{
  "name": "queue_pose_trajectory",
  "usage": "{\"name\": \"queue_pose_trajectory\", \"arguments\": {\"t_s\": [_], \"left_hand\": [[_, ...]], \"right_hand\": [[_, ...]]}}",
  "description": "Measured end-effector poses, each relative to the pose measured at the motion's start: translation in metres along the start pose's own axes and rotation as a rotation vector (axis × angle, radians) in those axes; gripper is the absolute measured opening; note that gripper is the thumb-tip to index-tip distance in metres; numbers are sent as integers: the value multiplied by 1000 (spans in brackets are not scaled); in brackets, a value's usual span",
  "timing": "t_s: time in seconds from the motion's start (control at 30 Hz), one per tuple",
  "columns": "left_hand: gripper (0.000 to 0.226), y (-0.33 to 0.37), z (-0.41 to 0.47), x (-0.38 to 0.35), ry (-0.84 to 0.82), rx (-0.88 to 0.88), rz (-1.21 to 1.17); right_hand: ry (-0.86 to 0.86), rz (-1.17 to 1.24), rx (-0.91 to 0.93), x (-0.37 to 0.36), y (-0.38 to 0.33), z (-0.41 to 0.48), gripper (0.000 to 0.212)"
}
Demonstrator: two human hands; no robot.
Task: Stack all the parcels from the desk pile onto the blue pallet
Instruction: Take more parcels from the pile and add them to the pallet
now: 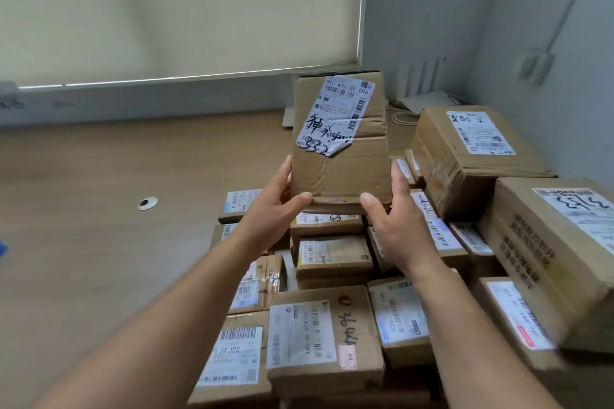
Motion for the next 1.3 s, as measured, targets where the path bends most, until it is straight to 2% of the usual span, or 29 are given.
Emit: {"name": "queue_pose_trajectory", "arguments": {"t_s": [0.3, 0.63, 0.77, 1.3], "left_hand": [[70, -18, -94, 92, 181, 8, 33], [66, -61, -230, 218, 396, 74, 32], [65, -81, -283, 257, 490, 119, 14], [68, -143, -451, 401, 755, 243, 20]], "right_hand": [[-112, 36, 130, -89, -66, -50, 71], [-289, -10, 204, -222, -148, -132, 71], [-333, -23, 217, -268, -170, -165, 76], [-558, 26, 337, -448, -253, -269, 71]]}}
Point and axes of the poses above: each hand's wrist, its own z-axis towards the middle knuckle, its own x-axis out of the back of the hand, y = z × x, the point moved 6 cm from there along z, towards the middle knuckle, and after that the axes turned 3 degrees about x, right-handed, at the moved point
